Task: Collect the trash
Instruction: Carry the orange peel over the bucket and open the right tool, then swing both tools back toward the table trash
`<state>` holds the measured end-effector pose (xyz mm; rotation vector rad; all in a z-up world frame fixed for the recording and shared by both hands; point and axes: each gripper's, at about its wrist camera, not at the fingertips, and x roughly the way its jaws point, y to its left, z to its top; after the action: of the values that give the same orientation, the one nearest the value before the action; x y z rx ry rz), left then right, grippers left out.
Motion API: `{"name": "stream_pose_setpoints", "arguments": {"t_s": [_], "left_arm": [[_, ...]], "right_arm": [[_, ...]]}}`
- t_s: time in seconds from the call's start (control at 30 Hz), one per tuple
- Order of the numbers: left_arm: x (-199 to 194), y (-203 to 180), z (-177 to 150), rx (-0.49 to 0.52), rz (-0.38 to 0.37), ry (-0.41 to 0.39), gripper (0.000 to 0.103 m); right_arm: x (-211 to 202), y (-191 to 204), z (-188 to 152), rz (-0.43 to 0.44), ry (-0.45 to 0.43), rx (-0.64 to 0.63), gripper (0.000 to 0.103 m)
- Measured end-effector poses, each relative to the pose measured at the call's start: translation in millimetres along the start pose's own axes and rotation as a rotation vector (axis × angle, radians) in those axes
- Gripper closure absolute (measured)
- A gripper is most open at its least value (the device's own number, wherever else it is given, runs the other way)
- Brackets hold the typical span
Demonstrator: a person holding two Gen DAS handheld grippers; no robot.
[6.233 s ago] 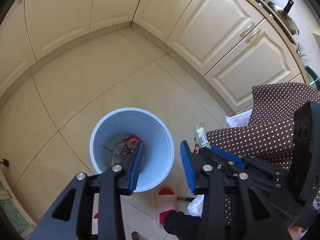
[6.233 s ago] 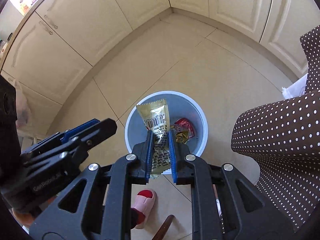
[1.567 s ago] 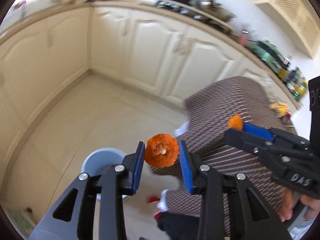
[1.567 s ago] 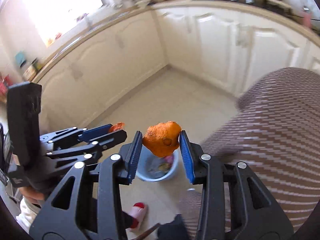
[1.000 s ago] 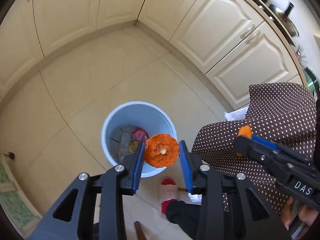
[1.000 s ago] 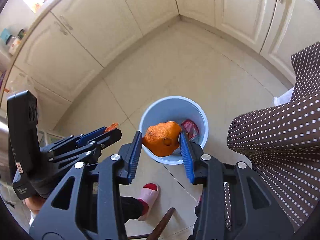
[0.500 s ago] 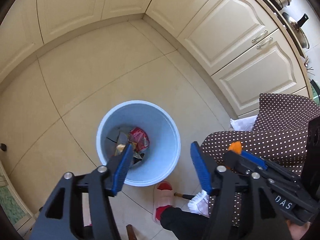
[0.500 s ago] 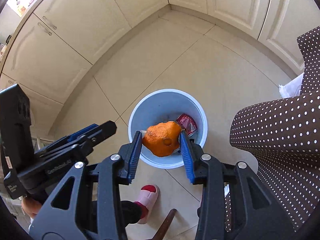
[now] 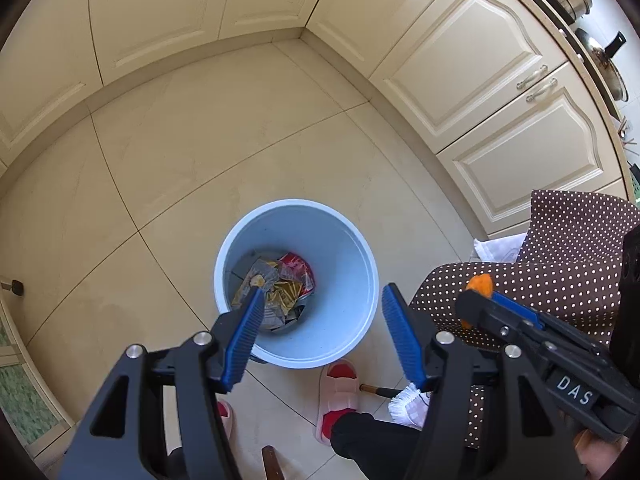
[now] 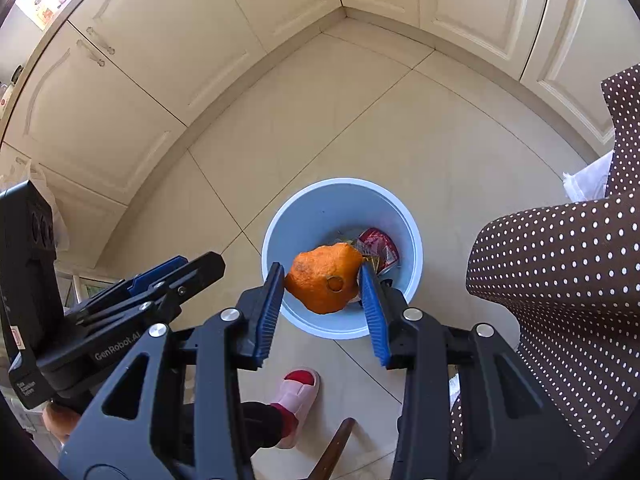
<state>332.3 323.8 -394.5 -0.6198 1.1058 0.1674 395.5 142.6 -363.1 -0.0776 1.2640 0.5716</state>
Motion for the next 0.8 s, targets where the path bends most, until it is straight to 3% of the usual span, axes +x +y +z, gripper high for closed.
{"name": "stream_pose_setpoints", "arguments": {"t_s": [0.53, 0.7, 0.8], "left_arm": [[-7.7, 7.6, -0.9, -0.043, 0.006, -0.018, 0.043], [-20.4, -8.1, -7.9, 0.007, 0.029, -0.047, 0.043], [-38.7, -25.3, -17.3, 0.028, -0.012, -0.059, 0.043]], "right_arm": [[3.5, 8.9, 7.8, -0.003, -0.014, -0.008, 0.06], [-21.5, 5.6, 1.6, -0.007, -0.043, -0.012, 0.06], [-51.1, 1.1, -2.9, -0.012, -0.088, -0.016, 0.06]]}}
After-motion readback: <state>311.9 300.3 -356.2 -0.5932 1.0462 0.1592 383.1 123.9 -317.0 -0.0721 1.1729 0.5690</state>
